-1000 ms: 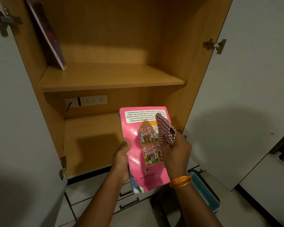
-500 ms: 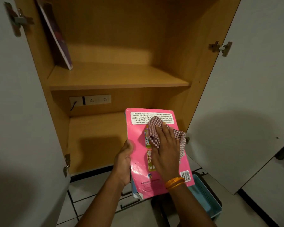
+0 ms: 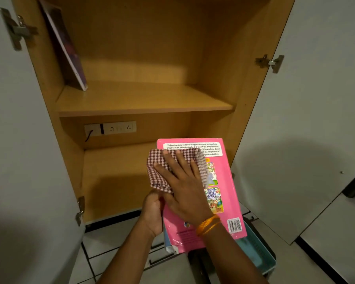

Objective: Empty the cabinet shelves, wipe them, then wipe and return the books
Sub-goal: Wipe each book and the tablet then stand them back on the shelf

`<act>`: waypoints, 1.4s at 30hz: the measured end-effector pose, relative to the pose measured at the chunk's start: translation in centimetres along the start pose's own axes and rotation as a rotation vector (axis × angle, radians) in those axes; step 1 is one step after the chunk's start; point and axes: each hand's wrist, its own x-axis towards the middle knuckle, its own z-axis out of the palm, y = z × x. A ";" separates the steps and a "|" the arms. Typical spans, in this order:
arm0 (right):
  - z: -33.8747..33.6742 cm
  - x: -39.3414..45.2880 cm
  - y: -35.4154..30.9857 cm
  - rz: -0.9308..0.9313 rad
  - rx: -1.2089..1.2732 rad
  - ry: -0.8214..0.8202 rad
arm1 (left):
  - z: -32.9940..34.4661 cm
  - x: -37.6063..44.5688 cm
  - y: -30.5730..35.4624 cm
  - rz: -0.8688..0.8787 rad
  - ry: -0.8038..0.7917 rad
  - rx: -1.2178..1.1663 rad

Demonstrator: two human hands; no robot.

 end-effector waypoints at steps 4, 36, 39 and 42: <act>1.3 -3.0 1.5 0.051 0.004 0.073 | -0.6 -0.1 0.5 0.016 0.050 -0.057; 2.2 -7.5 5.7 0.259 0.574 0.038 | -2.4 0.6 1.0 0.155 0.152 -0.077; 2.0 -7.1 6.1 0.465 0.663 0.031 | -2.8 0.7 0.6 0.142 0.168 -0.055; 1.6 -5.4 6.1 0.536 0.628 0.055 | -2.1 0.3 0.4 0.145 0.140 -0.021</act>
